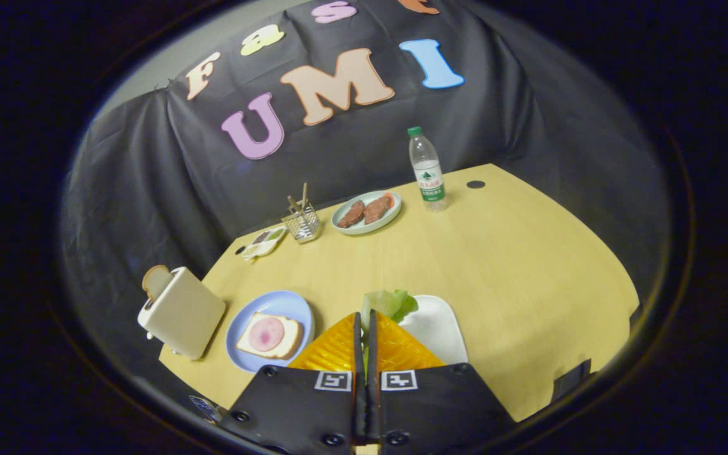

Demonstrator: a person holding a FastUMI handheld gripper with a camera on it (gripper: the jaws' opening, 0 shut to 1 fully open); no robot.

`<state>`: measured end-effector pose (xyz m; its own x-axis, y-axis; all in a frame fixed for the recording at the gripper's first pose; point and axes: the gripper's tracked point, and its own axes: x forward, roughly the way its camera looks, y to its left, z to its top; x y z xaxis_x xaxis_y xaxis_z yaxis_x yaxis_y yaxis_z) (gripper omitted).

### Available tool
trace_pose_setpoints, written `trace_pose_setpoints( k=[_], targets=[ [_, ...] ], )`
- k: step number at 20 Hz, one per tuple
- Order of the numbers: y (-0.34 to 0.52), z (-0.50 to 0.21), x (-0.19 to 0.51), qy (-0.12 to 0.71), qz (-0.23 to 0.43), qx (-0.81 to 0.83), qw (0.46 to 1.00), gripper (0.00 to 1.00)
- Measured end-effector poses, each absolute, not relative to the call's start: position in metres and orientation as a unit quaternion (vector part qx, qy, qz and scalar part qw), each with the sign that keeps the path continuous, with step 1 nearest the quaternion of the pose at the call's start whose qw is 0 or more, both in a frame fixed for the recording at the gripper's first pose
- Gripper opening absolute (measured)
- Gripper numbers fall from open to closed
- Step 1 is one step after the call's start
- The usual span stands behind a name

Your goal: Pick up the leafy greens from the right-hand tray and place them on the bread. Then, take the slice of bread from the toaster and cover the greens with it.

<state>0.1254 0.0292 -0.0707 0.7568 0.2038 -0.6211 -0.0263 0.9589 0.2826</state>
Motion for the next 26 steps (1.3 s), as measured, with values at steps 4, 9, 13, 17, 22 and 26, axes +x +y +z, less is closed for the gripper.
trace_pose_setpoints(
  k=[4,9,13,17,22,26],
  targets=[
    [0.088,-0.049,0.123,0.329,0.106,0.12,0.931,0.03],
    [0.185,-0.027,0.12,0.319,0.186,0.136,0.919,0.03],
    [0.239,-0.031,0.125,0.315,0.215,0.172,0.908,0.03],
    [0.262,-0.059,0.14,0.329,0.214,0.21,0.895,0.03],
    [0.224,-0.127,0.151,0.381,0.146,0.174,0.896,0.03],
    [0.195,-0.162,0.145,0.417,0.119,0.104,0.895,0.03]
  ],
)
